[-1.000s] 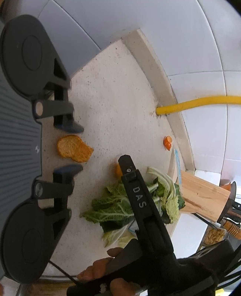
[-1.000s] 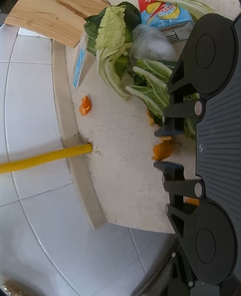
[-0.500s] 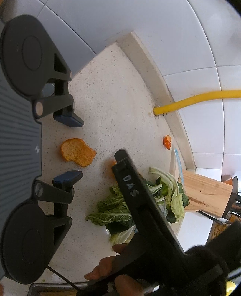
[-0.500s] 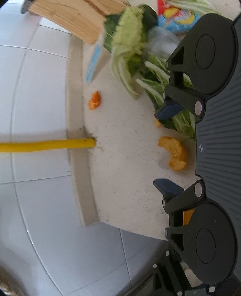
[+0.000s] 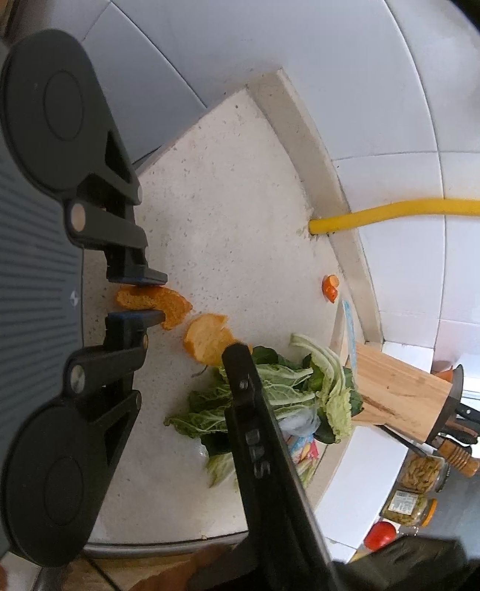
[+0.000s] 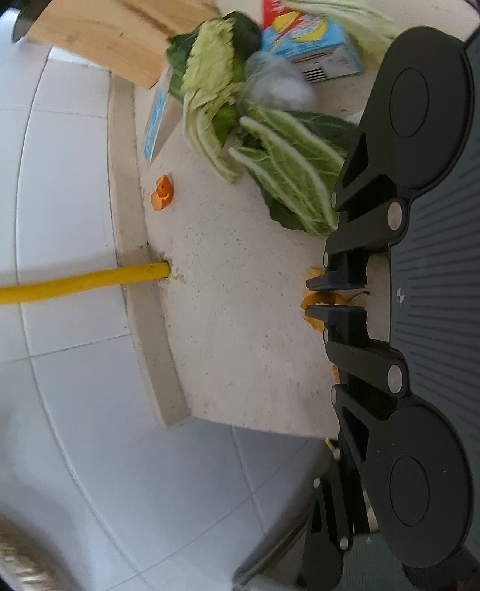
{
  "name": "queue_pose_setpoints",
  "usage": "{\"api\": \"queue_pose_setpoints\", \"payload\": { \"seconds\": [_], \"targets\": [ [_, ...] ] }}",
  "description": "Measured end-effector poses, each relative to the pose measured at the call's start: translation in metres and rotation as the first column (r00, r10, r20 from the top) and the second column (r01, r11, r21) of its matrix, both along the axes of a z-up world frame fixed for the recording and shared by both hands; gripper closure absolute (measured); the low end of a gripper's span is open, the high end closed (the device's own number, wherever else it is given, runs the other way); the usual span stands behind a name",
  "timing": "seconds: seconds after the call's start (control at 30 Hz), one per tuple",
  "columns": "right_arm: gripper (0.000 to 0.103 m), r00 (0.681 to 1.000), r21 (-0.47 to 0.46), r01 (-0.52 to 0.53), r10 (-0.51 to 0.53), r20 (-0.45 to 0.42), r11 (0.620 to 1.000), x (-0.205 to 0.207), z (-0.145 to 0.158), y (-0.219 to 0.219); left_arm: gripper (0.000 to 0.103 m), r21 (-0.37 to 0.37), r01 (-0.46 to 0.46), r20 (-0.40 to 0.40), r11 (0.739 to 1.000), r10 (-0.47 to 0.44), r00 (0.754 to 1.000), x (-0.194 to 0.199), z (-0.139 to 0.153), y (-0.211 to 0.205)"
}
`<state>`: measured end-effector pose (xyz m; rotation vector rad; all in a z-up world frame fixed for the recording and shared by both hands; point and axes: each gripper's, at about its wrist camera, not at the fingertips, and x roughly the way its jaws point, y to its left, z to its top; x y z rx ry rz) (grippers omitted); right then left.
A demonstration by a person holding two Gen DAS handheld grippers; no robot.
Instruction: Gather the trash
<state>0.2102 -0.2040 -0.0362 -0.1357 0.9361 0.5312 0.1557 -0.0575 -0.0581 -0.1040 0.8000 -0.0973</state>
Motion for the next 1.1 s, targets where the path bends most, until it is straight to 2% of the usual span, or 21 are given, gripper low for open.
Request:
{"api": "queue_pose_setpoints", "payload": {
  "seconds": [0.1,0.33,0.37,0.43,0.47,0.5,0.53,0.67,0.73,0.83,0.87,0.9,1.1],
  "targets": [
    [0.092,1.0,0.034,0.014,-0.014,0.002,0.999,-0.008,0.008,-0.006,0.094,-0.011,-0.001,0.002,1.0,0.001,1.0,-0.002,0.002,0.001],
    [0.092,1.0,0.017,0.025,-0.025,-0.004,1.0,-0.009,0.005,-0.004,0.094,-0.014,-0.004,0.007,1.0,0.004,1.0,-0.011,0.004,0.008],
    [0.087,1.0,0.022,0.026,-0.026,-0.013,0.999,-0.009,0.003,-0.004,0.094,-0.02,0.002,0.004,1.0,-0.002,1.0,-0.012,0.003,0.01],
    [0.065,0.999,0.055,0.024,-0.022,-0.036,0.998,-0.011,0.002,-0.007,0.094,-0.021,-0.004,0.001,1.0,0.004,1.0,-0.014,0.001,0.012],
    [0.044,0.999,0.072,0.02,-0.017,-0.039,0.997,-0.014,0.002,-0.008,0.094,-0.023,-0.003,-0.002,1.0,0.003,1.0,-0.014,0.001,0.013],
    [0.031,0.999,0.079,0.016,-0.013,-0.033,0.997,-0.018,0.002,-0.008,0.094,-0.028,-0.005,-0.004,1.0,0.005,1.0,-0.015,0.0,0.014],
    [0.029,1.0,0.063,0.011,-0.01,-0.019,0.998,-0.021,0.001,-0.006,0.094,-0.034,-0.006,-0.007,0.999,0.006,1.0,-0.014,-0.002,0.015],
    [0.029,0.999,0.038,0.01,-0.008,-0.035,0.999,-0.026,-0.012,-0.001,0.094,-0.045,0.005,-0.018,0.999,-0.006,1.0,-0.013,-0.005,0.012],
    [0.033,0.999,0.018,0.019,-0.018,-0.038,1.0,-0.027,-0.018,0.002,0.094,-0.043,0.009,-0.019,0.999,-0.009,1.0,-0.013,-0.005,0.011],
    [0.056,0.999,0.005,0.03,-0.03,-0.029,1.0,-0.028,-0.022,0.007,0.094,-0.049,0.007,-0.025,0.999,-0.009,1.0,-0.012,-0.006,0.012],
    [0.068,0.999,0.007,0.041,-0.041,-0.031,0.999,-0.026,-0.023,0.007,0.094,-0.054,0.008,-0.026,0.998,-0.01,1.0,-0.012,-0.006,0.012],
    [0.073,0.998,0.016,0.059,-0.058,-0.039,0.998,-0.024,-0.022,0.006,0.094,-0.06,0.007,-0.025,0.998,-0.009,1.0,-0.012,-0.006,0.013],
    [0.081,0.99,0.084,0.122,-0.116,-0.079,0.989,-0.023,-0.016,-0.009,0.095,-0.095,-0.017,-0.006,0.995,0.016,1.0,-0.016,0.0,0.018]
  ]
}}
